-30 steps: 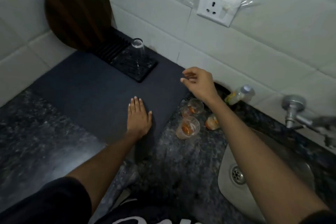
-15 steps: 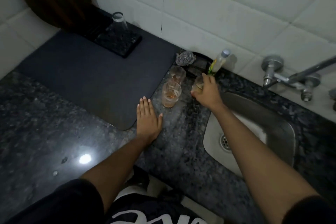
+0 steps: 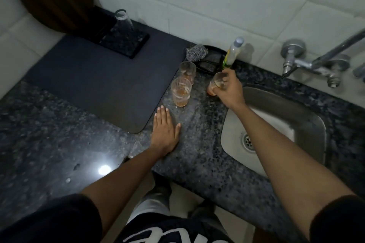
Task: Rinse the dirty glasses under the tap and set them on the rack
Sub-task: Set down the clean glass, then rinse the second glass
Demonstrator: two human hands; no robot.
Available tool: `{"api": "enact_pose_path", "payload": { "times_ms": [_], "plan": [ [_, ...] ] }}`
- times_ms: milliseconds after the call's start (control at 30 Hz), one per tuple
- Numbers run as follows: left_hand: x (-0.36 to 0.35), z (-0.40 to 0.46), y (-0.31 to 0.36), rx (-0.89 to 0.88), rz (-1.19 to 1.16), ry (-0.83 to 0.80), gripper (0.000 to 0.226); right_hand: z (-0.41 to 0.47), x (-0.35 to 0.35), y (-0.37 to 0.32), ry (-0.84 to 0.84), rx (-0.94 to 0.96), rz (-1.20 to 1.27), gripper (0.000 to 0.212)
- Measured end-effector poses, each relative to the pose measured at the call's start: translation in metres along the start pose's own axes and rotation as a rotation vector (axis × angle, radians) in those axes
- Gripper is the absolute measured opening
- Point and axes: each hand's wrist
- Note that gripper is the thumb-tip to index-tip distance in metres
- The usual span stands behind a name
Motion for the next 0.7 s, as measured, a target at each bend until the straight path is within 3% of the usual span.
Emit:
{"api": "enact_pose_path", "payload": {
  "times_ms": [133, 300, 533, 700],
  "plan": [
    [0.002, -0.016, 0.039, -0.095, -0.052, -0.004, 0.084, -0.028, 0.031, 0.017, 0.083, -0.018, 0.079, 0.082],
    [0.024, -0.014, 0.122, -0.219, -0.113, 0.034, 0.082, -0.066, 0.107, 0.052, 0.174, -0.028, 0.094, 0.075],
    [0.094, 0.031, 0.237, -0.359, -0.285, 0.190, 0.071, -0.092, 0.195, 0.069, 0.382, 0.066, 0.144, 0.063],
    [0.142, 0.079, 0.297, -0.365, -0.497, 0.190, 0.069, -0.077, 0.229, 0.059, 0.515, 0.112, 0.173, 0.061]
  ]
}}
Point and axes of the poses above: each hand's wrist, its own z-axis towards the middle knuckle, its own x-axis out of the back of the hand, y = z × x, and after that the axes turned 10 degrees about z, right-handed
